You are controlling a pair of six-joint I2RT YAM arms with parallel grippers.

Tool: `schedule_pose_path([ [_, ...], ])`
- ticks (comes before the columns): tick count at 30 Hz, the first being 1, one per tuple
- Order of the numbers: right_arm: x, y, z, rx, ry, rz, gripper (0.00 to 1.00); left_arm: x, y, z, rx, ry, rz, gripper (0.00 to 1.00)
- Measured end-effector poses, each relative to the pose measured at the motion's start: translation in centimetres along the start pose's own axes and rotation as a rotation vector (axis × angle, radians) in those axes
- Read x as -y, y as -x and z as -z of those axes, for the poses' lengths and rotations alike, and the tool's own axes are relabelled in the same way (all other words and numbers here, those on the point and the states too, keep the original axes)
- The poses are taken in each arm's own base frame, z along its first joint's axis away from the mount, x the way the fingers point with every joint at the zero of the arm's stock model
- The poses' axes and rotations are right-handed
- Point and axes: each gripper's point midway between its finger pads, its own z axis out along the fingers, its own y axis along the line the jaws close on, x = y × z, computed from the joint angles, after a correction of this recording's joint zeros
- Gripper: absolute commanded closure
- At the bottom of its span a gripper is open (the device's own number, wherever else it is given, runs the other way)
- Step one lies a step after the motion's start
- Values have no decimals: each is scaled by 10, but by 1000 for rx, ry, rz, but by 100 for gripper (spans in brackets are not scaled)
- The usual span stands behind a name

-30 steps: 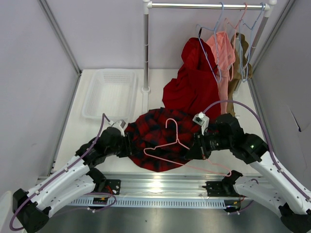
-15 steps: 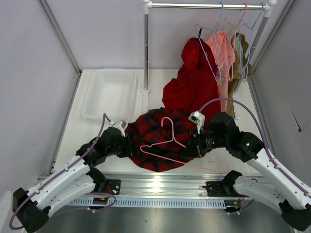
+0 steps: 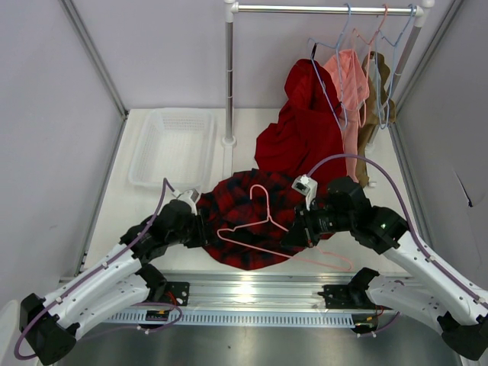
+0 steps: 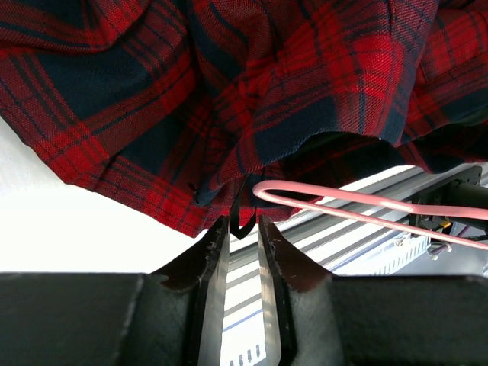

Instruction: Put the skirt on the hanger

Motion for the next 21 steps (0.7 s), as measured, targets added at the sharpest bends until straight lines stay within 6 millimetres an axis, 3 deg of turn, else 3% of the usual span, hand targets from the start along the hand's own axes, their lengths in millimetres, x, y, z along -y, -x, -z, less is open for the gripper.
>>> schedule_pose_path([
  [17, 5, -1, -6, -2, -1, 2, 100, -3, -1, -4, -10, 20, -3, 99],
  [21, 6, -1, -7, -4, -1, 2, 100, -2, -1, -5, -11, 17, -5, 100],
])
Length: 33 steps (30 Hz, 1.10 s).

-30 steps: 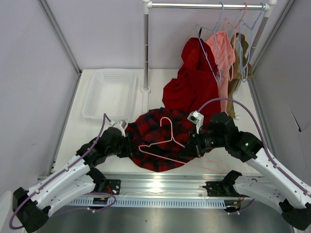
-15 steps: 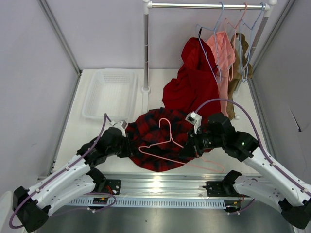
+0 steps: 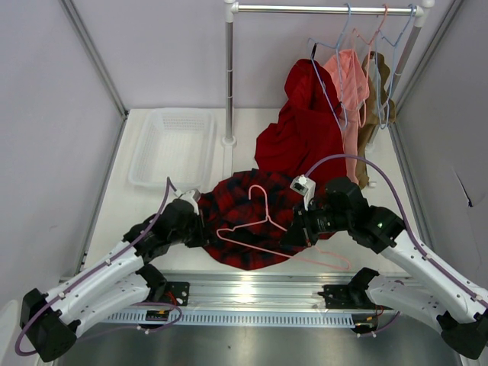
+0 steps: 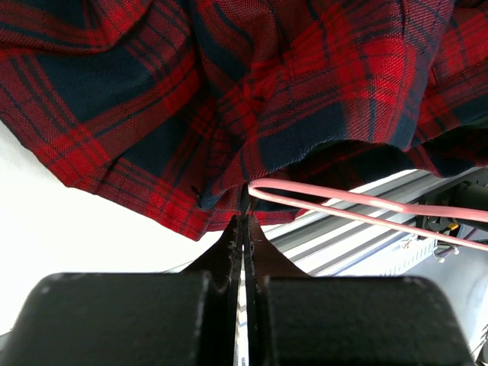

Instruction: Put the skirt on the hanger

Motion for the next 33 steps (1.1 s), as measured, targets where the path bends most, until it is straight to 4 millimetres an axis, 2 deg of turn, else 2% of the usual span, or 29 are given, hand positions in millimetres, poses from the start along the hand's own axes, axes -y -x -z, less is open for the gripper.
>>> schedule_pose_path([
  [11, -1, -1, 0, -5, 9, 23, 100, 0, 1, -1, -1, 8, -5, 100],
  [19, 0, 0, -4, -7, 13, 34, 100, 9, 8, 3, 15, -10, -24, 100],
  [33, 9, 1, -21, 13, 33, 45, 100, 16, 13, 4, 8, -14, -63, 100],
])
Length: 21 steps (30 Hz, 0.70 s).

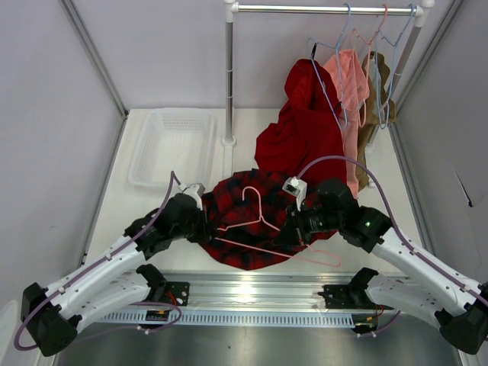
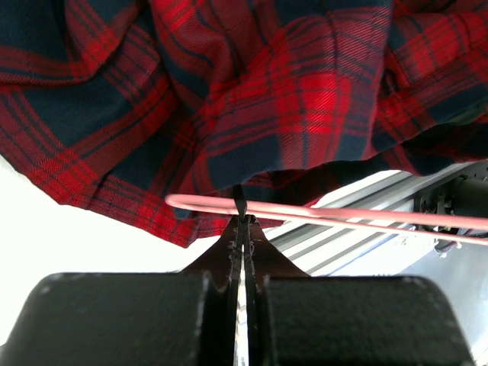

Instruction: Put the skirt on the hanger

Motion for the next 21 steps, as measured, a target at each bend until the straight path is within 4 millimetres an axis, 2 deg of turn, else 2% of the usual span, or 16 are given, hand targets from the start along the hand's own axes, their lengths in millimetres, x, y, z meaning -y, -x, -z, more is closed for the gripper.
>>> schedule_pose_path([
  [4, 4, -3, -8, 0, 17, -4, 100, 4, 3, 2, 6, -8, -15, 100],
  [12, 3, 8, -17, 44, 51, 21, 100, 10, 9, 5, 18, -23, -44, 100],
  [21, 22, 7, -46, 27, 68, 3, 100, 10, 12, 3, 6, -11, -93, 100],
])
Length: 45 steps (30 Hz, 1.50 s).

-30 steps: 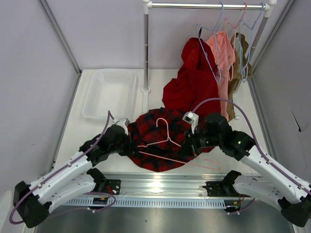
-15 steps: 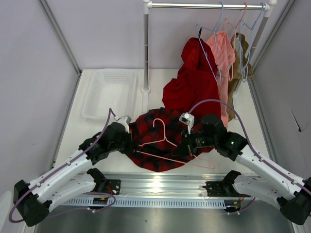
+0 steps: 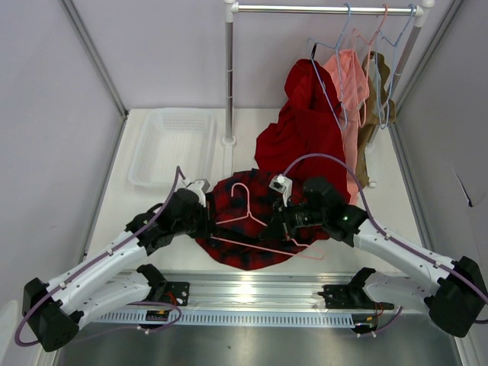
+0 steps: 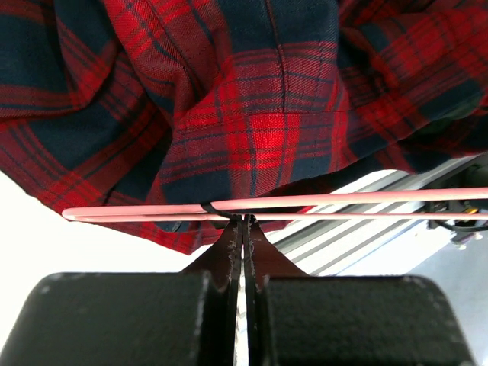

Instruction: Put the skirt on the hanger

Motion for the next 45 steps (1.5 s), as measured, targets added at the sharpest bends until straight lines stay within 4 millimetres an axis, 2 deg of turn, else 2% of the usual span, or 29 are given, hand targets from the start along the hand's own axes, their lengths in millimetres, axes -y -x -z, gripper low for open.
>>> schedule_pose_path([
  [5, 4, -2, -6, 7, 11, -5, 100, -4, -4, -3, -21, 17, -23, 100],
  [7, 5, -1, -8, 11, 13, -5, 100, -6, -4, -3, -25, 24, -37, 97],
  [13, 11, -6, -15, 14, 23, -9, 100, -9, -2, -3, -16, 39, -65, 73],
  [14, 12, -8, -16, 14, 27, -11, 100, -8, -1, -3, -13, 38, -69, 66],
  [17, 14, -14, -18, 10, 37, -23, 100, -6, 2, 1, -1, 33, -79, 59],
  [23, 18, -16, -23, 10, 42, -27, 100, 10, 22, 19, 80, -24, -101, 53],
  [28, 21, -16, -26, 9, 41, -30, 100, 25, 33, 24, 137, -86, -112, 49],
  [41, 26, -18, -31, 5, 39, -34, 100, 79, 53, 3, 228, -226, -166, 46],
  [45, 27, -18, -31, 3, 38, -36, 100, 89, 57, -5, 245, -242, -161, 46],
])
